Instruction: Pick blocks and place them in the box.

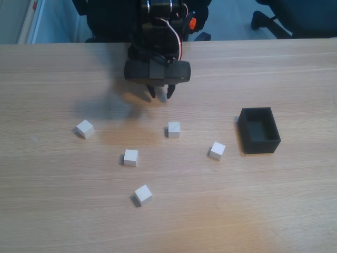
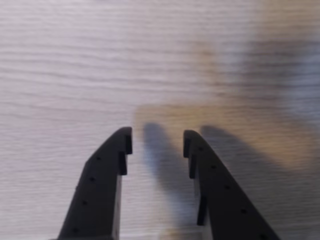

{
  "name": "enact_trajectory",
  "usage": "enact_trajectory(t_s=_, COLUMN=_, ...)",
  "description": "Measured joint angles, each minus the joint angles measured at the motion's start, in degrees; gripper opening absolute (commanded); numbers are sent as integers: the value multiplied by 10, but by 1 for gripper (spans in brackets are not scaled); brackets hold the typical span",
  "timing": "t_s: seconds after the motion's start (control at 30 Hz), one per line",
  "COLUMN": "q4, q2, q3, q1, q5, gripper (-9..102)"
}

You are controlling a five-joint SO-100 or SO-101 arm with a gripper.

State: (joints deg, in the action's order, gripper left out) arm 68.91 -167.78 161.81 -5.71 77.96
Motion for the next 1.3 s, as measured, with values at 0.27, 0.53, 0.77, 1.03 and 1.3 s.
enact_trajectory(t_s=0.27, q4=-55, q2=123, q3=-96, q1=-27, q5=-44, gripper=21)
enact_trajectory(t_s=0.53, q4=-189, q2=235, q3=-112, q1=-28, q5=-63, gripper=22)
enact_trajectory(t_s=0.77, q4=-271, q2=316, q3=-113, q1=-36, q5=-70, gripper=22)
enact_trajectory(t_s=1.03, q4=-324, q2=372, q3=-113, q1=-45, q5=-83, gripper=22)
enact_trajectory(t_s=1.3, q4=-379, q2=404, q3=-103, q1=-38, q5=-83, gripper=21)
